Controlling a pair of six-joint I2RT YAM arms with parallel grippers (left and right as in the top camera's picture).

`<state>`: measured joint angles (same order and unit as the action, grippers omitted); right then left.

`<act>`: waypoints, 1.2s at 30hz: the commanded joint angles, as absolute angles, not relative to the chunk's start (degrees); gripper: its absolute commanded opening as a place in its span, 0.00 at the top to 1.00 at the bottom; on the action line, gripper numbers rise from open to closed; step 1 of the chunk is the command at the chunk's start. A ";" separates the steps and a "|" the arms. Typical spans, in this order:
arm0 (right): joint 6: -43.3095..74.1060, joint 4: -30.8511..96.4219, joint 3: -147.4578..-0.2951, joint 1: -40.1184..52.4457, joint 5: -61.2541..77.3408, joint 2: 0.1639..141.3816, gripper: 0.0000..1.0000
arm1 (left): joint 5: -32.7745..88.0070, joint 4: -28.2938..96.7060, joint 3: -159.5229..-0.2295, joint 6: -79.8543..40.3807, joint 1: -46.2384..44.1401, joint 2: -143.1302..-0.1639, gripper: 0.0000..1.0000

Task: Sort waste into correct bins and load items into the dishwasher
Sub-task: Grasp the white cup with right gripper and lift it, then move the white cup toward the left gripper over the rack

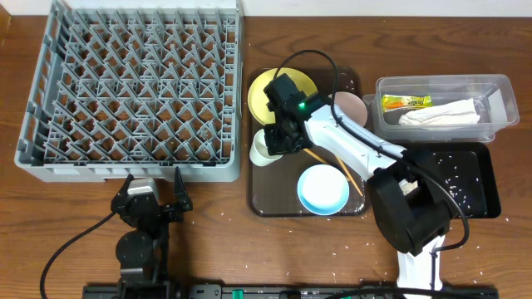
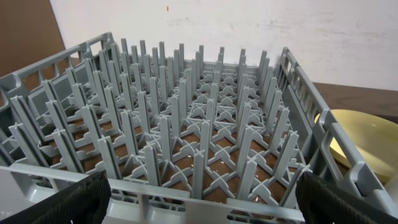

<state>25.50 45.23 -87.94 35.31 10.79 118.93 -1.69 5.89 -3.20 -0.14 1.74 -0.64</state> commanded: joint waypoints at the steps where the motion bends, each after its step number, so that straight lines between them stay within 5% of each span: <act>1: 25.65 47.51 -88.18 34.68 11.62 118.69 0.99 | -2.37 6.52 -1.45 0.21 1.98 -0.40 0.05; 12: 17.50 49.89 -88.36 22.57 26.48 101.93 0.99 | -0.30 6.55 -1.45 -0.67 1.96 -0.67 0.04; 21: 14.02 46.81 -88.36 14.94 26.92 92.20 0.99 | 7.46 1.23 -3.77 -23.18 1.98 -4.56 0.05; 36: 17.17 42.37 -88.33 14.17 20.80 91.96 0.99 | 35.35 0.67 -43.00 -30.11 1.96 -59.02 0.05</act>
